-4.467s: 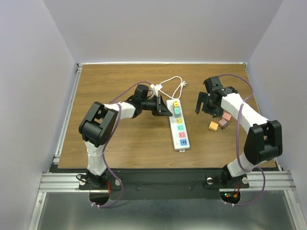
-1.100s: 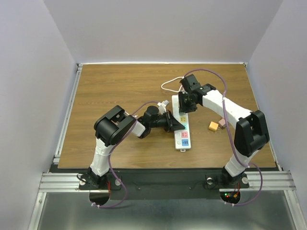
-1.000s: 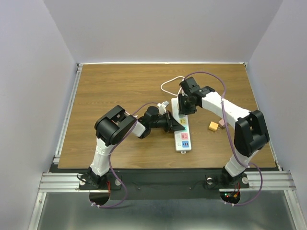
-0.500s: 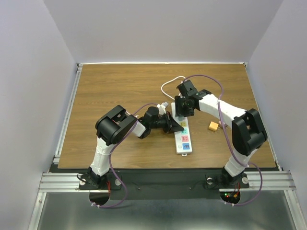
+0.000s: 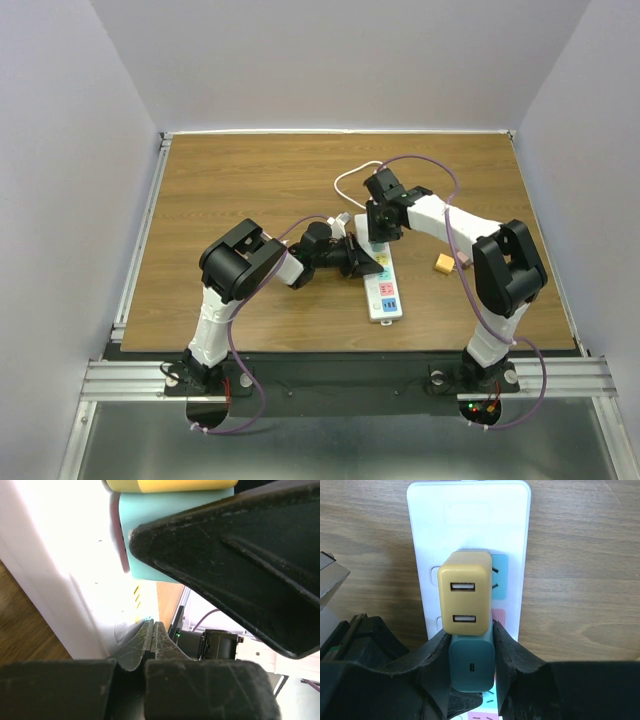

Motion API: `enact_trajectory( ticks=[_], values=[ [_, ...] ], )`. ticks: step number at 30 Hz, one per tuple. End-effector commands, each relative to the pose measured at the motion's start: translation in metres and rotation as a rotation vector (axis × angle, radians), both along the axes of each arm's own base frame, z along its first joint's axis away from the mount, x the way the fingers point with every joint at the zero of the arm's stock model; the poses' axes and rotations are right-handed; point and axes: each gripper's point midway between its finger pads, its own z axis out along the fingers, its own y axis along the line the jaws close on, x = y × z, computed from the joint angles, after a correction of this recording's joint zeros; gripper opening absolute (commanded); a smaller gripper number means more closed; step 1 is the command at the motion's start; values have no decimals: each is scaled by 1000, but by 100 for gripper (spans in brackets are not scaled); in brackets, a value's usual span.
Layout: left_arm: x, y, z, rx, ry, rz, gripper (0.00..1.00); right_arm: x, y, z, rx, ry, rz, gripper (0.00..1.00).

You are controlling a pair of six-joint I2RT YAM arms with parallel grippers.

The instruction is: Pull the plug off the socket

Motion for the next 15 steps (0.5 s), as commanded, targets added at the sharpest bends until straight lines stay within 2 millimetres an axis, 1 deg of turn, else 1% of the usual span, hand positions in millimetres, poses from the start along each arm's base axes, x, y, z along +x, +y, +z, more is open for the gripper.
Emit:
enact_trajectory(
  ticks=[1,4,6,9,11,12,13,15],
  values=[
    [-7,31,-76,225,121,56,0,10,7,57,57,-118,-11,1],
    [-8,33,-80,229,134,56,0,10,8,88,74,-153,-1,0],
    [-6,32,-81,224,139,56,0,14,9,101,81,-166,2,0],
    [-5,30,-80,218,139,57,0,14,11,106,87,-163,3,0],
    [-4,31,-79,217,138,58,0,11,13,115,99,-149,10,0],
    [-4,31,-79,215,138,60,0,9,11,123,101,-160,10,0],
    [-4,32,-78,216,134,61,0,9,3,129,71,-181,-12,0],
    [-4,33,-78,216,135,64,0,9,-15,133,19,-219,-62,0]
  ],
)
